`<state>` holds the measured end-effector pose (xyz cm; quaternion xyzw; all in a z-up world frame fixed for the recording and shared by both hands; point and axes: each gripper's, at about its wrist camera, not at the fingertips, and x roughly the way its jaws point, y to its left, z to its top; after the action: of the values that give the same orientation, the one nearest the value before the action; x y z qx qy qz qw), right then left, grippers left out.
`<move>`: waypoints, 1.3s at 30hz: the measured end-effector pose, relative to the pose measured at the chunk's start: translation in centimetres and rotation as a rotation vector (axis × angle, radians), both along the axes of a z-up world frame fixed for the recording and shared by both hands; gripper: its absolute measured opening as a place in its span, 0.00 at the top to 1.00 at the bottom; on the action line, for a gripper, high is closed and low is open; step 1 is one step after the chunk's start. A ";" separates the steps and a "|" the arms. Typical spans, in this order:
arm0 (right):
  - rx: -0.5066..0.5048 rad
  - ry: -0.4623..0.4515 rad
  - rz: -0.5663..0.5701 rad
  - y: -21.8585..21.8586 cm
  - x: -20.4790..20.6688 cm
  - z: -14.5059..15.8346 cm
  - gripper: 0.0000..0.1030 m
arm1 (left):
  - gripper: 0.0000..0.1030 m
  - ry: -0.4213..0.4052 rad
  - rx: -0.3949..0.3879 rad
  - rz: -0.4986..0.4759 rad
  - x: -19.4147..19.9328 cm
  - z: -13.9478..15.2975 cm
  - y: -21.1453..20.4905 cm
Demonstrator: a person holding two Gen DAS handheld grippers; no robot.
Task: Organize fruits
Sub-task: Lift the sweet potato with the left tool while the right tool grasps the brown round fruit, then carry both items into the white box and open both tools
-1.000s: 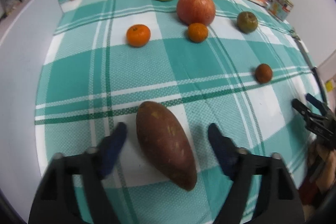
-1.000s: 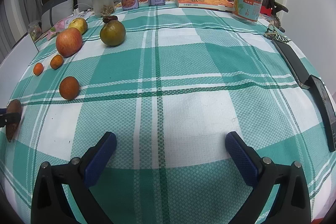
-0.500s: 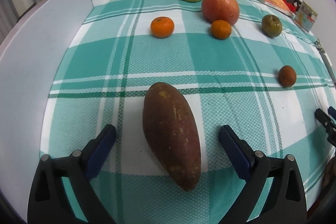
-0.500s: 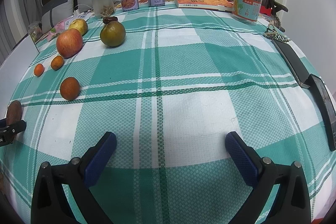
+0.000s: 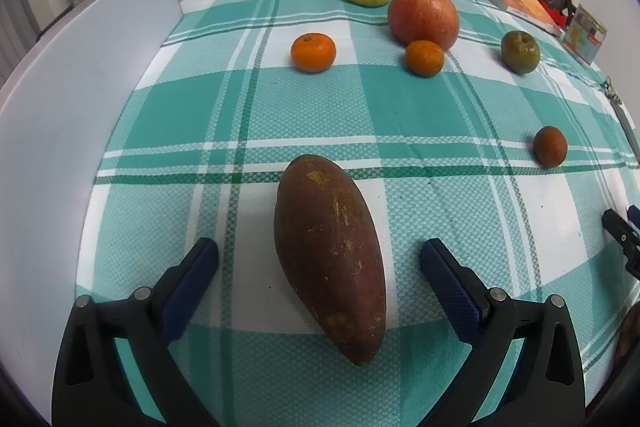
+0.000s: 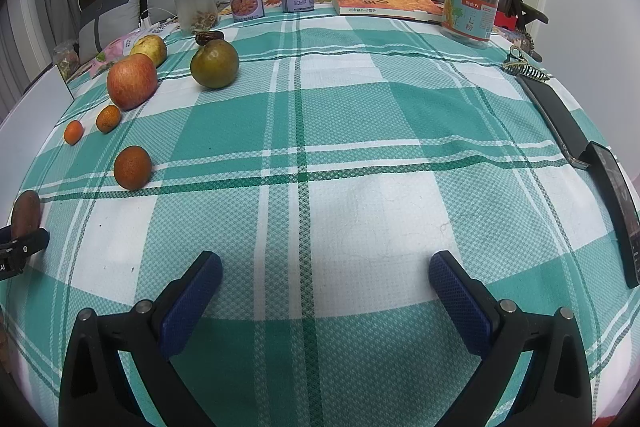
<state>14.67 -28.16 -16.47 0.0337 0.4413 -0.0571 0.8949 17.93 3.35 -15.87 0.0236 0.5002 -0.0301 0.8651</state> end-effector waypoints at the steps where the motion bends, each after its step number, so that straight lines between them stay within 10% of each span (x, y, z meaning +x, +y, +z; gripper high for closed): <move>1: 0.000 0.000 0.000 0.0 0.0 0.0 0.00 | 0.01 -0.003 0.000 0.000 0.0 0.0 0.0; 7: 0.033 -0.025 0.026 -0.1 -0.5 0.4 0.00 | 0.03 0.017 -0.043 -0.026 -0.2 0.3 0.6; 16: 0.152 0.015 0.353 6.7 3.7 3.2 0.02 | 0.08 0.012 -0.122 -0.089 -1.1 1.8 2.0; 21: 0.125 0.108 0.390 10.0 8.1 2.4 0.35 | 0.48 0.071 -0.126 -0.066 0.3 1.5 1.6; 23: 0.120 0.143 0.412 10.9 8.6 2.1 0.70 | 0.58 0.064 -0.132 -0.060 0.3 1.6 1.6; 26: 0.099 0.153 0.431 11.4 8.1 2.2 0.70 | 0.59 0.037 -0.141 -0.062 -0.1 2.2 1.9; 33: 0.341 0.147 0.449 11.5 7.1 7.5 0.71 | 0.59 -0.073 -0.334 -0.046 -3.7 9.3 5.8; 39: 0.485 0.080 0.654 21.0 6.7 16.0 0.70 | 0.59 -0.198 -0.386 0.075 -7.4 16.7 15.1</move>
<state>21.32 -7.13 -0.49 0.0992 0.4641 0.3350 0.8140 10.51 18.50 0.85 -0.1582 0.3981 -0.0904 0.8990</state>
